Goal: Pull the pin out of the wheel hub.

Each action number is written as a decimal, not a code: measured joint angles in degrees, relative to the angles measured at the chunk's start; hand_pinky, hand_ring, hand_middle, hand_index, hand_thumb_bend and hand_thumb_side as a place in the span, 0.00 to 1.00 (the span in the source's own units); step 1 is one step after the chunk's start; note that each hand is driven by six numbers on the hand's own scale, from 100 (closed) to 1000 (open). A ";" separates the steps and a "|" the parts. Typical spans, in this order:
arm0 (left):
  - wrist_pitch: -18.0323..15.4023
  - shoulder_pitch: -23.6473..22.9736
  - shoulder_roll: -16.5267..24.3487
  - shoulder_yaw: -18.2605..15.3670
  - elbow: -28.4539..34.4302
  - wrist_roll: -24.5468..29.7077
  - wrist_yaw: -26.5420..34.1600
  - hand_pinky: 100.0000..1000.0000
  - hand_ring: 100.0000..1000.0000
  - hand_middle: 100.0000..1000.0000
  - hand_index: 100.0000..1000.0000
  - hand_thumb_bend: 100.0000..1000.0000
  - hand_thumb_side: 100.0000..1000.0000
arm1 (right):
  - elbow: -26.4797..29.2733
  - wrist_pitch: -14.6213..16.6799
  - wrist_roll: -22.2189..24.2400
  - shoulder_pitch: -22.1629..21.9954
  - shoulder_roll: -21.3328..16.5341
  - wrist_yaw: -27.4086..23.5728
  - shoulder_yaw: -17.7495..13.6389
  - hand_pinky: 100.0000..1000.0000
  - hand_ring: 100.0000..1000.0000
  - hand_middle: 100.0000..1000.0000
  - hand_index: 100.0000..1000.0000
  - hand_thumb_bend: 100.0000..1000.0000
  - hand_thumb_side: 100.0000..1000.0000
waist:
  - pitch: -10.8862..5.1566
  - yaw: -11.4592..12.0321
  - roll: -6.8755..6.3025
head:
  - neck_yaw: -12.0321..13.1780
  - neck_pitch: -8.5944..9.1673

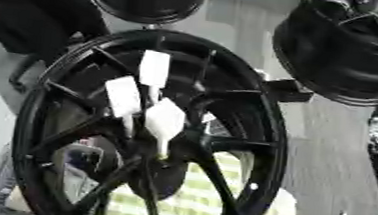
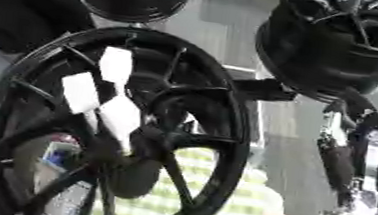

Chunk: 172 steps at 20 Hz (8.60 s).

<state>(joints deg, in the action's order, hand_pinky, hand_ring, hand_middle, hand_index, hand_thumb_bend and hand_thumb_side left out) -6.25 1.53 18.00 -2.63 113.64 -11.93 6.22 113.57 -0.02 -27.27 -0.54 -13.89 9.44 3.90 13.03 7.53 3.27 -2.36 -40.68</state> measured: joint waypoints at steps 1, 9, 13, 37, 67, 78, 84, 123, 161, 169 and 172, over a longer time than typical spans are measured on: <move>0.00 0.00 0.00 0.00 0.00 0.00 0.00 0.83 0.77 0.74 0.78 0.00 0.87 | 0.00 0.00 0.00 0.00 0.00 0.00 0.00 0.75 0.82 0.76 0.83 0.00 0.61 | 0.00 0.00 0.00 | 0.00 0.00; 0.00 0.01 0.00 0.01 0.00 0.00 0.00 0.83 0.77 0.74 0.78 0.00 0.87 | 0.00 0.01 0.01 -0.01 0.01 -0.01 0.00 0.75 0.82 0.76 0.83 0.00 0.61 | 0.00 -0.18 -0.07 | -0.45 -0.02; -0.16 0.76 0.17 -0.02 0.00 -0.20 -0.03 0.82 0.76 0.74 0.78 0.00 0.85 | 0.00 0.02 0.00 -0.05 0.01 -0.01 -0.02 0.75 0.82 0.76 0.83 0.00 0.61 | 0.00 -0.45 -0.21 | -0.75 -0.11; -7.37 24.71 43.08 7.65 0.14 25.21 -20.17 0.77 0.75 0.71 0.80 0.10 0.59 | 0.00 -0.16 0.65 -1.29 -1.91 0.01 0.39 0.75 0.82 0.76 0.83 0.00 0.61 | -0.85 -1.09 -2.06 | -1.45 -1.61; -8.06 54.49 35.86 32.09 -10.61 61.32 -22.29 0.79 0.77 0.71 0.77 0.26 0.23 | 0.00 -0.20 1.85 -1.47 -3.07 -0.06 1.43 0.75 0.82 0.76 0.83 0.00 0.62 | -0.63 -1.73 -2.42 | -0.84 -1.03; -10.91 56.50 29.74 36.34 -21.94 58.48 -28.40 0.81 0.79 0.74 0.78 0.40 0.16 | 0.00 -0.07 2.13 -1.02 -2.80 -0.55 1.45 0.75 0.82 0.76 0.82 0.00 0.62 | -0.51 -2.15 -2.26 | -0.39 -1.10; -12.11 56.49 28.71 36.71 -25.29 57.29 -29.44 0.81 0.79 0.74 0.77 0.40 0.17 | 0.00 -0.04 2.11 -0.94 -2.49 -0.93 1.44 0.75 0.82 0.76 0.82 0.00 0.62 | -0.30 -2.35 -2.27 | -0.31 -1.17; -13.34 56.00 27.41 41.31 -25.00 56.06 -25.96 0.79 0.74 0.67 0.75 0.35 0.14 | 0.00 -0.24 1.79 -0.50 -1.51 -1.97 1.40 0.75 0.82 0.76 0.83 0.00 0.62 | -0.27 -2.85 -2.26 | 3.14 -1.66; -13.07 56.61 27.68 40.35 -25.80 56.33 -30.00 0.74 0.72 0.68 0.77 0.28 0.02 | 0.00 0.71 1.82 -0.30 -1.00 -2.07 1.46 0.75 0.82 0.76 0.83 0.00 0.63 | -0.33 -3.09 -2.32 | 3.67 -1.59; -11.28 57.06 26.77 38.18 -27.65 58.13 -29.94 0.73 0.71 0.68 0.78 0.30 0.09 | 0.00 0.55 1.99 -0.46 -0.94 -2.12 1.61 0.75 0.82 0.76 0.82 0.00 0.63 | -0.34 -3.13 -2.27 | 3.61 -1.59; -11.10 57.07 26.77 37.86 -28.23 58.31 -30.04 0.73 0.71 0.68 0.80 0.32 0.12 | 0.00 0.55 1.99 -0.47 -0.93 -2.22 1.73 0.75 0.82 0.76 0.82 0.00 0.63 | -0.34 -3.16 -2.27 | 3.56 -1.59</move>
<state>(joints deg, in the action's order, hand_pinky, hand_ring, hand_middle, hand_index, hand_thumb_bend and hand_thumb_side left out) -17.35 58.59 44.77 35.23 85.41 46.38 -23.82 113.57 0.53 -25.28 -1.01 -14.82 7.22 5.63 12.69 4.37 1.00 1.20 -42.27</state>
